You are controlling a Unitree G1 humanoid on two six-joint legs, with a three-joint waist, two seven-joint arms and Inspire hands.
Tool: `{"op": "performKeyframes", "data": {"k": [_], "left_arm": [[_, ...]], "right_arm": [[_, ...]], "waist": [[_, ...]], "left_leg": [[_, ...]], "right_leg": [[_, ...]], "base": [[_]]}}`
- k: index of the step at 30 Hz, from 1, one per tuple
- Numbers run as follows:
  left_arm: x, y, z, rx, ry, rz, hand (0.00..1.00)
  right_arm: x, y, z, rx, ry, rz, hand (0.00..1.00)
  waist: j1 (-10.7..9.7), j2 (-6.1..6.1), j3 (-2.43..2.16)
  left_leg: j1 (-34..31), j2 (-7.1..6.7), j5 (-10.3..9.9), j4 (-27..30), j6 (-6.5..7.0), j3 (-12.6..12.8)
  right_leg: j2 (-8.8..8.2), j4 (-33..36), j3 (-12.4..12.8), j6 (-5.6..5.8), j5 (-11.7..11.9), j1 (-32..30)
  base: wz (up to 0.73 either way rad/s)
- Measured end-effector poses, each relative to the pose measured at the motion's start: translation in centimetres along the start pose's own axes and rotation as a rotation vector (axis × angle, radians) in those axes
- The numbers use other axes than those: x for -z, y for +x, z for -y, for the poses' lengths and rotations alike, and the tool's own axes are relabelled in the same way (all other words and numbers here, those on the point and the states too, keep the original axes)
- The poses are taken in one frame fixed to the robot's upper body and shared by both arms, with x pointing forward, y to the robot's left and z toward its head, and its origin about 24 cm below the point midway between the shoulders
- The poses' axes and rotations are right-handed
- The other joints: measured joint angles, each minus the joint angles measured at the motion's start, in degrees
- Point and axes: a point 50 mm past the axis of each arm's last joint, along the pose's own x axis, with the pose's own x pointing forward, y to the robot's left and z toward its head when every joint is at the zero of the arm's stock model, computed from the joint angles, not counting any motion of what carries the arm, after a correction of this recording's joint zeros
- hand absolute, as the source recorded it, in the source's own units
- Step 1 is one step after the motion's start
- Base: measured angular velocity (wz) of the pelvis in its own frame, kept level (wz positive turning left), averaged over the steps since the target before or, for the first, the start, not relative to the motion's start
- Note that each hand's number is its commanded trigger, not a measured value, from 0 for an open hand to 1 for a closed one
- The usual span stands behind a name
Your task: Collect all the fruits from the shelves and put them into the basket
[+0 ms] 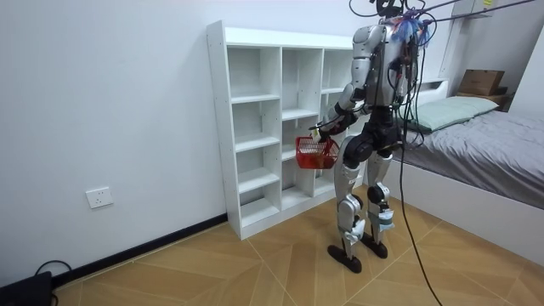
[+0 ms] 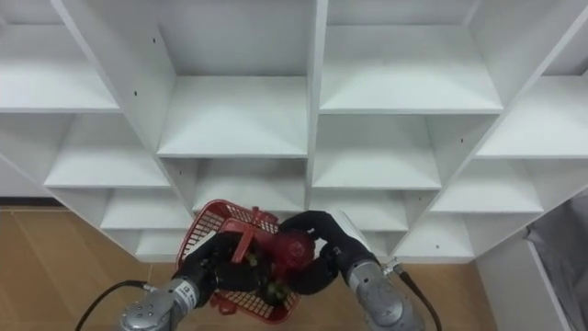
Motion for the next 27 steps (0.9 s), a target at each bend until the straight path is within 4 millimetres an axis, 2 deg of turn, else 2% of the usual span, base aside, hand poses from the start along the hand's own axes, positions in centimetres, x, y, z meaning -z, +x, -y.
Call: {"op": "performKeyframes", "data": {"k": [8, 9, 10, 11, 27], "left_arm": [[0.02, 0.01, 0.15, 0.022, 0.020, -0.004, 1.00], [0.02, 0.01, 0.15, 0.022, 0.021, -0.004, 1.00], [0.03, 0.00, 0.13, 0.022, 0.021, -0.004, 1.00], [0.02, 0.00, 0.14, 0.022, 0.021, -0.004, 1.00], [0.10, 0.01, 0.38, 0.039, 0.031, -0.009, 1.00]], "right_arm": [[-0.09, 0.04, -0.12, 0.005, 0.001, 0.003, 1.00], [-0.09, 0.04, -0.15, 0.005, 0.000, 0.003, 0.82], [-0.10, 0.04, -0.16, 0.005, 0.000, 0.003, 0.15], [-0.13, 0.06, -0.22, 0.006, -0.001, 0.005, 0.00], [-0.32, 0.12, -0.74, -0.017, -0.012, 0.011, 0.00]], "waist": [[0.0, 0.00, 0.00], [0.0, 0.00, 0.00], [0.0, 0.00, 0.00], [0.0, 0.00, 0.00], [-0.1, -0.04, 0.00]], "left_leg": [[-0.4, 0.01, 0.0, -0.1, 0.00, 0.0], [-0.4, 0.02, 0.0, -0.1, 0.00, 0.0], [-0.4, 0.02, 0.0, -0.1, 0.00, 0.0], [-0.4, 0.03, 0.0, -0.1, 0.00, 0.0], [-0.4, -0.01, 0.0, -0.1, 0.00, -0.1]], "right_leg": [[0.03, 0.0, 0.1, 0.00, 0.0, -0.5], [0.04, 0.0, 0.1, 0.00, 0.0, -0.5], [0.04, 0.0, 0.1, 0.00, 0.0, -0.5], [0.04, 0.0, 0.1, 0.00, 0.0, -0.5], [0.10, -0.1, 0.6, 0.01, 0.0, -0.5]], "base": [[0.00], [0.00], [0.00], [0.00], [0.00]]}}
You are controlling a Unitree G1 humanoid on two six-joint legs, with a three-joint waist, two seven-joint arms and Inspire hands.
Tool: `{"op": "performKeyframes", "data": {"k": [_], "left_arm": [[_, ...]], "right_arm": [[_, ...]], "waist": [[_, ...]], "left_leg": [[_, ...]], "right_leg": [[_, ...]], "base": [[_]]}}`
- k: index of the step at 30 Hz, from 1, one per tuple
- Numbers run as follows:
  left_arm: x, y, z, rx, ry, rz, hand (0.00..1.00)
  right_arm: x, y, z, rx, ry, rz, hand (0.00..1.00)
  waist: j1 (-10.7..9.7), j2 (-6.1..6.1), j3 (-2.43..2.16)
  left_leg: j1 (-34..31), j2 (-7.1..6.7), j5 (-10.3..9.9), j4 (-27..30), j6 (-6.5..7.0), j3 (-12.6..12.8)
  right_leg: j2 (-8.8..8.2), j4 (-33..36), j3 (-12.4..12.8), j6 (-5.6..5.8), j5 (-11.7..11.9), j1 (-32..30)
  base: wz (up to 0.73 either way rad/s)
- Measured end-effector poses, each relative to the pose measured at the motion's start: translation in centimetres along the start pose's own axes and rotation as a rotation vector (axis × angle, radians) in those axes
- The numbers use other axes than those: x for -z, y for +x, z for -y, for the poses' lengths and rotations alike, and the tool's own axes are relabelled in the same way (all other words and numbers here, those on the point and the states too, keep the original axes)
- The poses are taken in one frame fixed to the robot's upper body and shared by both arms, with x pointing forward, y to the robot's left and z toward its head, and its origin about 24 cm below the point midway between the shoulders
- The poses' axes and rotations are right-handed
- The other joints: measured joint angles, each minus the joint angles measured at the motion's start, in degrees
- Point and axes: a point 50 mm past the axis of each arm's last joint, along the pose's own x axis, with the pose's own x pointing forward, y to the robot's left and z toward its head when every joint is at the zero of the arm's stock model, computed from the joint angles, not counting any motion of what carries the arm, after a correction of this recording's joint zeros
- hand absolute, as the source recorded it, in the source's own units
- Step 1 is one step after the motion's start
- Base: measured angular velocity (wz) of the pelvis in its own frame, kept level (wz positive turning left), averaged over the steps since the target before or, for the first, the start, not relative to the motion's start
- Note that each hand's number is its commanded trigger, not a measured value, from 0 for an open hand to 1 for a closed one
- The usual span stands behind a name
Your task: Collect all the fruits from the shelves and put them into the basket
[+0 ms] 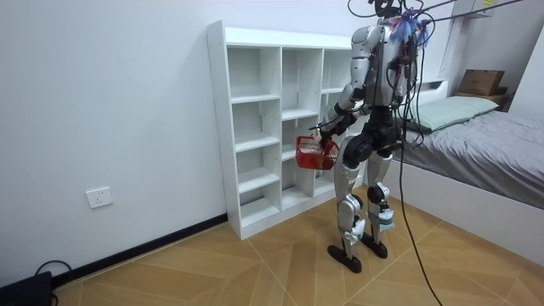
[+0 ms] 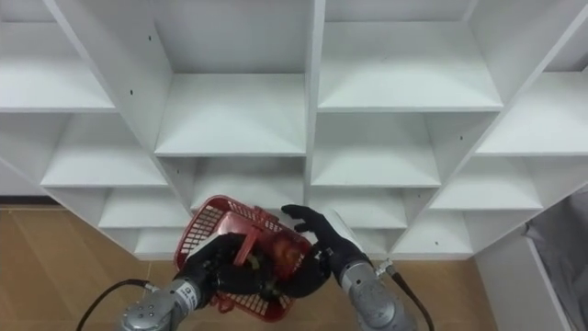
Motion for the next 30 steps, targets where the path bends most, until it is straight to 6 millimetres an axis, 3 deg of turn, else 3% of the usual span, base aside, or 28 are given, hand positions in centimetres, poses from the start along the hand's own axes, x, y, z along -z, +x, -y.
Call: {"op": "performKeyframes", "data": {"k": [30], "left_arm": [[-0.23, 0.03, 0.19, 0.034, 0.015, 0.008, 1.00]], "right_arm": [[0.01, -0.01, 0.02, 0.001, 0.001, 0.000, 0.00]], "waist": [[0.1, -0.01, -0.02]], "left_leg": [[0.3, 0.00, 0.0, -0.1, 0.00, 0.2]], "right_leg": [[0.03, 0.0, 0.0, 0.00, 0.0, 0.1]], "base": [[0.00]]}}
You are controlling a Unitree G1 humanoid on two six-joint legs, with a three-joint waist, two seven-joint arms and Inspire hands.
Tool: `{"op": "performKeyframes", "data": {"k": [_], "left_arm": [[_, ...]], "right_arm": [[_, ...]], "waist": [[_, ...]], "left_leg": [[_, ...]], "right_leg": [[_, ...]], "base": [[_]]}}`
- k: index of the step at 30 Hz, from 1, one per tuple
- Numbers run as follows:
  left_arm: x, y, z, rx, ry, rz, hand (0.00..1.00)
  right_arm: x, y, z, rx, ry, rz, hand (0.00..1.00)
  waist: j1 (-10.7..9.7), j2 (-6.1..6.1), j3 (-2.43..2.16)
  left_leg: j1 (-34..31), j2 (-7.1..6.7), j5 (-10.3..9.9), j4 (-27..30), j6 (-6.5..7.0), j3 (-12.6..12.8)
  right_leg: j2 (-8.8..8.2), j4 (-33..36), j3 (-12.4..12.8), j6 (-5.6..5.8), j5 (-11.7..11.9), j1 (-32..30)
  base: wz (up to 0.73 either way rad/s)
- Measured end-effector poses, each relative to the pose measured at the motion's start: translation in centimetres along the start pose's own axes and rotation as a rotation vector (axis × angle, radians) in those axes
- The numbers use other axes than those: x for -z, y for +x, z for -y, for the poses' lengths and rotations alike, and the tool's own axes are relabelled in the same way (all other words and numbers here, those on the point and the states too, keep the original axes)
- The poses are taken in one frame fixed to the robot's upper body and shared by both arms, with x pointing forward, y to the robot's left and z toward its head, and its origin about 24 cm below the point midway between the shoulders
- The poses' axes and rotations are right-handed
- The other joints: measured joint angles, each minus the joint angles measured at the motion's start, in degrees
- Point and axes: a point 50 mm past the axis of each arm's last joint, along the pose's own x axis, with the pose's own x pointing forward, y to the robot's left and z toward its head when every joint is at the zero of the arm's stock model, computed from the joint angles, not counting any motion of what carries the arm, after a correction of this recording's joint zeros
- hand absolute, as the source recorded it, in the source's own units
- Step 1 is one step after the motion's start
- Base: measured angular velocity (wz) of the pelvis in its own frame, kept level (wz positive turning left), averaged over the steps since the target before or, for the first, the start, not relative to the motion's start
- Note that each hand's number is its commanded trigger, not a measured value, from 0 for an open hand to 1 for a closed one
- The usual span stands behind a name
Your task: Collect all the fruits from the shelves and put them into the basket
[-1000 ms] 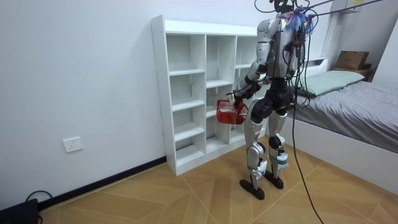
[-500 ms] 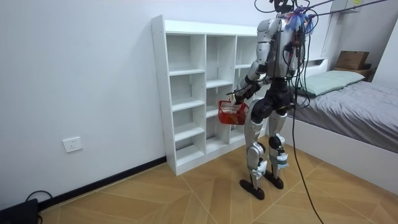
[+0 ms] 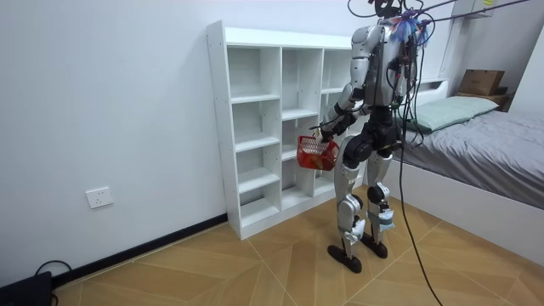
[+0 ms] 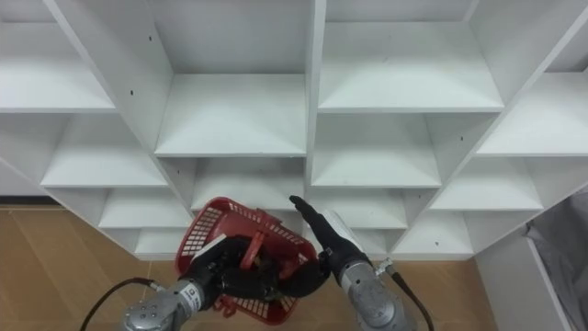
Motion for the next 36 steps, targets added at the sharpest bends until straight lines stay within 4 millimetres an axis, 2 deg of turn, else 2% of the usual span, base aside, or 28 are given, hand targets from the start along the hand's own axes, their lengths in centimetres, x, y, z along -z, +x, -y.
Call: {"op": "performKeyframes", "data": {"k": [6, 11, 18, 21, 25, 28, 32, 36], "left_arm": [[0.5, -0.3, -0.6, -0.028, 0.074, -0.034, 1.00], [2.8, -1.3, -1.3, -0.098, 0.046, -0.109, 1.00], [4.2, -2.5, -2.2, -0.184, -0.007, -0.140, 1.00], [5.3, -3.4, -2.7, -0.247, -0.032, -0.167, 1.00], [7.0, -4.6, -2.9, -0.310, -0.042, -0.218, 1.00], [8.3, -5.6, -3.4, -0.370, -0.072, -0.261, 1.00], [10.6, -7.2, -3.9, -0.444, -0.123, -0.352, 1.00], [12.3, -8.8, -4.2, -0.523, -0.169, -0.414, 1.00]], "right_arm": [[0.6, -0.4, -0.4, -0.007, 0.003, -0.020, 0.00], [2.3, -1.6, -0.7, 0.010, 0.006, -0.075, 0.00], [3.4, -2.5, 0.1, 0.084, 0.025, -0.104, 0.00], [3.9, -3.1, 0.3, 0.141, 0.033, -0.103, 0.00], [6.1, -4.2, 0.2, 0.215, 0.101, -0.178, 0.00], [7.6, -5.0, 0.4, 0.263, 0.121, -0.244, 0.00], [10.6, -6.5, 0.2, 0.298, 0.139, -0.385, 0.00], [12.1, -7.7, 0.0, 0.316, 0.160, -0.462, 0.00]], "waist": [[0.3, 0.00, -0.05], [0.0, -0.08, -0.13], [0.0, 0.07, -0.24], [-0.1, 0.42, -0.78], [-0.3, 0.60, -1.09], [-0.1, 0.60, -1.08], [-0.1, 0.33, -1.03], [-0.1, -0.16, -0.98]], "left_leg": [[1.6, -0.11, 0.0, -0.9, -0.01, 0.0], [3.2, -0.40, -0.1, -1.6, -0.11, -0.2], [3.8, -0.38, -0.1, -1.9, -0.16, 0.1], [5.5, -0.37, -0.2, -2.7, -0.29, 0.1], [7.8, -0.34, -0.3, -3.6, -0.46, 0.0], [8.0, -0.31, -0.3, -3.9, -0.47, 0.0], [8.5, -0.40, -0.4, -4.0, -0.49, 0.0], [8.4, -0.39, -0.4, -4.2, -0.56, -0.2]], "right_leg": [[0.10, -0.6, 0.1, 0.00, 0.0, 1.4], [0.20, -1.8, 0.0, 0.03, 0.0, 3.4], [0.27, -2.0, 0.3, 0.03, 0.0, 3.4], [0.45, -3.0, 0.5, 0.05, 0.0, 5.0], [0.54, -4.0, 0.1, 0.06, 0.0, 7.4], [0.60, -4.1, 0.1, 0.05, 0.0, 7.5], [0.59, -4.9, 0.0, 0.08, 0.0, 8.2], [0.65, -5.0, 0.1, 0.08, 0.0, 8.2]], "base": [[0.00], [0.00], [-0.02], [-0.04], [0.01], [0.00], [0.00], [0.00]]}}
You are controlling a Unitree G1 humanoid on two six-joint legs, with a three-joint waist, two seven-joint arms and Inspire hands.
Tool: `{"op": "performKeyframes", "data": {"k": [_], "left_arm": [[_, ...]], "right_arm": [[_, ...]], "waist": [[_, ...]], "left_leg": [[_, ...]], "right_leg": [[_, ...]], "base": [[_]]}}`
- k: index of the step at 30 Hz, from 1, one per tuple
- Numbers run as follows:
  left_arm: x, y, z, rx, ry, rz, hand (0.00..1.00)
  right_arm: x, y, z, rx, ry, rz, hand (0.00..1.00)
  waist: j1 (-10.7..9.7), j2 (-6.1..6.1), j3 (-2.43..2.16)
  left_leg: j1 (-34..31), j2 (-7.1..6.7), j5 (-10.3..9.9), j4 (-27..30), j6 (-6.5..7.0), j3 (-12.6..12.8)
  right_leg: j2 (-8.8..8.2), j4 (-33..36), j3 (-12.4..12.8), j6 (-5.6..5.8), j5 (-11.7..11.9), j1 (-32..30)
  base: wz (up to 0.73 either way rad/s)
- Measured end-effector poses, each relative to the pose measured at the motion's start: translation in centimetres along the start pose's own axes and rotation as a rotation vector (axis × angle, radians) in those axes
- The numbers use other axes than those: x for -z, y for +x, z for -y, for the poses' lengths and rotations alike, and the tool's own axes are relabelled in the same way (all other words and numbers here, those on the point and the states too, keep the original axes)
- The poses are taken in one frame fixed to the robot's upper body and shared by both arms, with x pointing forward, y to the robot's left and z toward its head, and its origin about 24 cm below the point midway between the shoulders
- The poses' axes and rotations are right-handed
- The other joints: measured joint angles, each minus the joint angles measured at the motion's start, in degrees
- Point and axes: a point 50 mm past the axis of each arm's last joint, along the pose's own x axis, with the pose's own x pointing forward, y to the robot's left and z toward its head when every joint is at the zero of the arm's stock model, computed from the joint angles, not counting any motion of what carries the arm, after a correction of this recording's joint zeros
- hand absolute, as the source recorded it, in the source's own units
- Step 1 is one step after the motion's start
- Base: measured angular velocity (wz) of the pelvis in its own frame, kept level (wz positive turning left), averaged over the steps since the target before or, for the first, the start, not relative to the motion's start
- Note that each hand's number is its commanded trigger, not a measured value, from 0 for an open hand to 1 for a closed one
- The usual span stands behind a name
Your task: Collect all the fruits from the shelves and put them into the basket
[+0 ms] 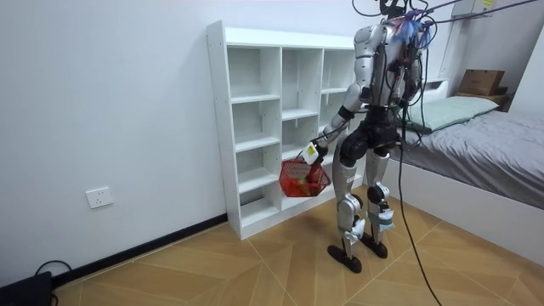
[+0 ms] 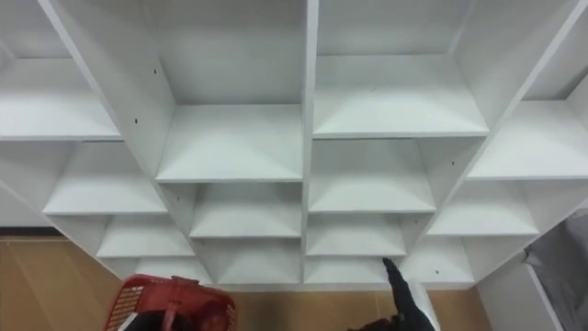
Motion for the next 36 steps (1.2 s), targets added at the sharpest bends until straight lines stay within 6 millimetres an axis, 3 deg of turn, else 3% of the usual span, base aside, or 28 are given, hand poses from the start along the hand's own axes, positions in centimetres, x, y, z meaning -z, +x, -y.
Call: {"op": "performKeyframes", "data": {"k": [6, 17, 29, 36], "left_arm": [[1.7, -0.7, -1.1, -0.090, -0.038, -0.050, 1.00], [4.3, -1.3, -1.7, -0.146, -0.116, -0.164, 1.00], [6.5, -2.3, -2.3, -0.176, -0.157, -0.262, 1.00], [7.1, -2.5, -1.8, -0.161, -0.158, -0.313, 1.00]], "right_arm": [[2.0, -0.4, 0.6, 0.054, 0.017, -0.087, 0.00], [5.7, -1.9, -0.2, 0.063, 0.123, -0.283, 0.00], [9.9, -4.3, -0.6, 0.067, 0.203, -0.537, 0.00], [10.3, -4.5, -0.9, 0.040, 0.206, -0.588, 0.00]], "waist": [[0.0, -0.45, 0.09], [0.0, -0.93, 0.22], [-0.3, -0.40, 0.35], [-0.1, 0.38, 0.25]], "left_leg": [[-0.1, -0.04, -0.1, 0.0, -0.05, -0.1], [0.4, -0.08, -0.5, -0.1, -0.11, -0.5], [1.9, -0.31, -1.3, 0.5, -0.02, -1.3], [2.3, -0.31, -1.3, 0.6, -0.03, -1.4]], "right_leg": [[0.05, -0.4, -0.1, 0.01, 0.0, 0.1], [0.05, -1.0, -0.4, 0.10, 0.0, 1.1], [-0.06, -1.1, -1.0, 0.40, -0.6, 3.5], [-0.09, -1.1, -1.6, 0.35, -0.6, 3.9]], "base": [[0.01], [0.02], [0.04], [0.00]]}}
